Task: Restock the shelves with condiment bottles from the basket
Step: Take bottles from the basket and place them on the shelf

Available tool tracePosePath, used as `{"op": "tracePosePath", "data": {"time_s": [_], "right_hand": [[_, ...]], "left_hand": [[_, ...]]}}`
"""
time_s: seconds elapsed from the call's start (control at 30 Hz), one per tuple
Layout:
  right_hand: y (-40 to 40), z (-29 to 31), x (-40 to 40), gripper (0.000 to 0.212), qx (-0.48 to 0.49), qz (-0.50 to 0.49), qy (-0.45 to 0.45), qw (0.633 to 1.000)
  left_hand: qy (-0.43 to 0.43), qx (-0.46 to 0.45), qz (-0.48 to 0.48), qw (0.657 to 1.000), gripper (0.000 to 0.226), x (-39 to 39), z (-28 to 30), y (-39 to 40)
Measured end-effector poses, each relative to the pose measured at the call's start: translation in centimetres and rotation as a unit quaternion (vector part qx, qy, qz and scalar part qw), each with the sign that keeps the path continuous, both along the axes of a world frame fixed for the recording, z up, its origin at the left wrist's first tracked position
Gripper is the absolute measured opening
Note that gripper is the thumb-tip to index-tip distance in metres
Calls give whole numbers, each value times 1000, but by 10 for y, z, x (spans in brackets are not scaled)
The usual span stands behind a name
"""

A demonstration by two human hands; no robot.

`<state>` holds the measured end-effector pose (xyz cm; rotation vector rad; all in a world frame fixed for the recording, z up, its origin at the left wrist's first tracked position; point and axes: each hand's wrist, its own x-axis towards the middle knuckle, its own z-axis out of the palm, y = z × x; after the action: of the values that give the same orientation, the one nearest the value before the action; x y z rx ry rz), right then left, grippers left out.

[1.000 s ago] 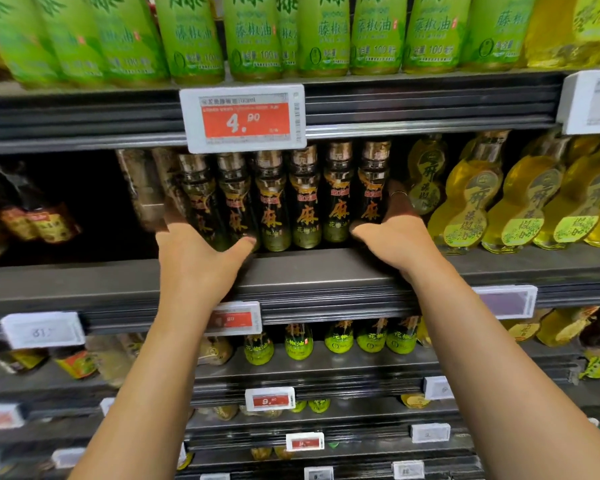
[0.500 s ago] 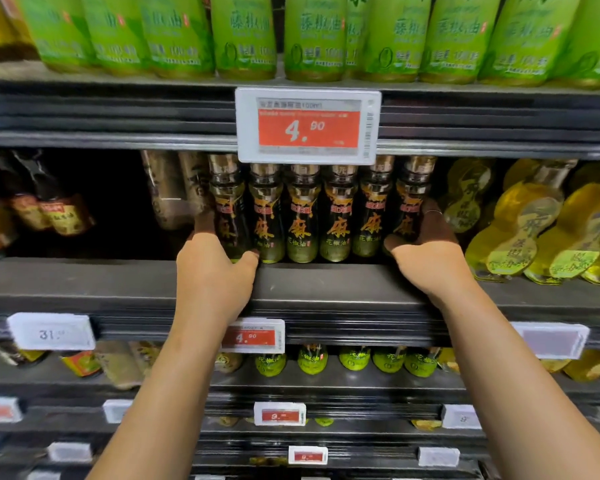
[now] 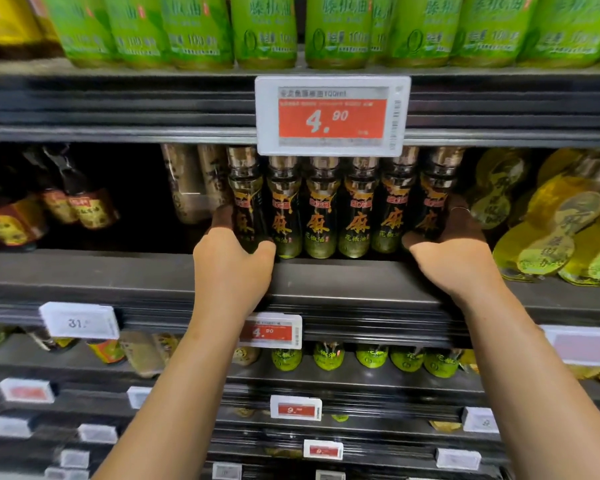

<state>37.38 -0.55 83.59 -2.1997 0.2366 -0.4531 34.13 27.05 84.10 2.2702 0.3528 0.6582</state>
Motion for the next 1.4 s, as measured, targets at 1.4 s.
{"op": "tracePosePath", "data": {"time_s": [1.4], "right_hand": [[-204,-410,-529,16,152,-47,570,806]], "left_hand": [[575,52,-282,766,20,-411,-439,-161]]}}
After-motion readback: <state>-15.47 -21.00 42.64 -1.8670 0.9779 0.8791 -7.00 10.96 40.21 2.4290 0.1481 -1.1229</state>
